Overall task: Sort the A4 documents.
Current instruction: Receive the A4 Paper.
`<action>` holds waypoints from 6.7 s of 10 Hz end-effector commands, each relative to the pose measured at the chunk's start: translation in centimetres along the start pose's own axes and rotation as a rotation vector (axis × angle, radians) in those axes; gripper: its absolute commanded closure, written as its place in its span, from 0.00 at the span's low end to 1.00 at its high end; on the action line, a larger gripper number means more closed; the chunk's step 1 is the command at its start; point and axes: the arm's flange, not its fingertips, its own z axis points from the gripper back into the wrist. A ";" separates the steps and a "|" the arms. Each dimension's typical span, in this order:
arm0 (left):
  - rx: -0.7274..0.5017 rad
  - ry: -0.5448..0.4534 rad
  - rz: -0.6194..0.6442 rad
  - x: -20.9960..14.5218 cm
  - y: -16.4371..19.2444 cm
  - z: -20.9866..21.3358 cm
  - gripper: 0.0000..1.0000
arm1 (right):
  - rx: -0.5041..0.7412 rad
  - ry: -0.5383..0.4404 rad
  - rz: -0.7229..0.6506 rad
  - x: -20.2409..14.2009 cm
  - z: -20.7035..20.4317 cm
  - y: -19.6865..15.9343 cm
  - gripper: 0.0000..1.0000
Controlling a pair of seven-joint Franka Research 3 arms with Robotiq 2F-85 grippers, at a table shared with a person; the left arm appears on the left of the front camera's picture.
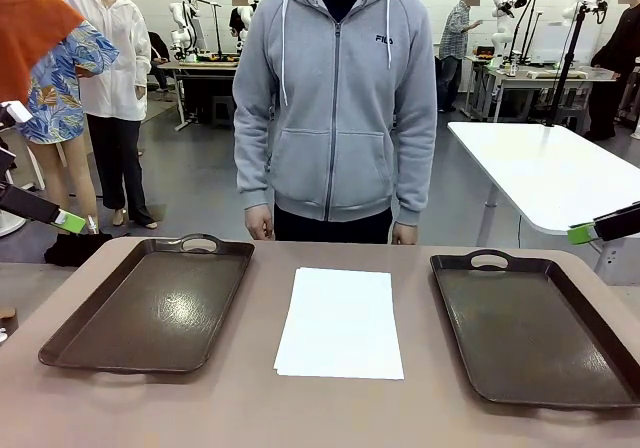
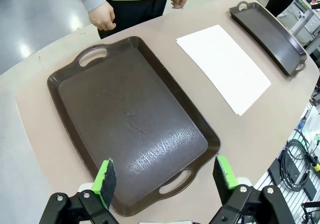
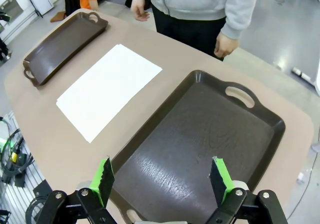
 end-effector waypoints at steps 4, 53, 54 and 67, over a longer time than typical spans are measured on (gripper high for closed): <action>-0.005 -0.003 0.000 0.0 0.0 0.0 0.00 | 0.001 -0.002 0.001 0.1 -0.1 0.0 0.00; -0.005 -0.003 0.000 0.0 0.0 0.0 0.00 | 0.001 -0.002 0.001 0.1 -0.1 0.0 0.00; -0.005 -0.003 0.000 0.0 0.0 0.0 0.00 | 0.001 -0.002 0.001 0.1 -0.1 0.0 0.00; -0.005 -0.003 0.000 0.0 0.0 0.0 0.00 | 0.001 -0.002 0.001 0.1 -0.1 0.0 0.00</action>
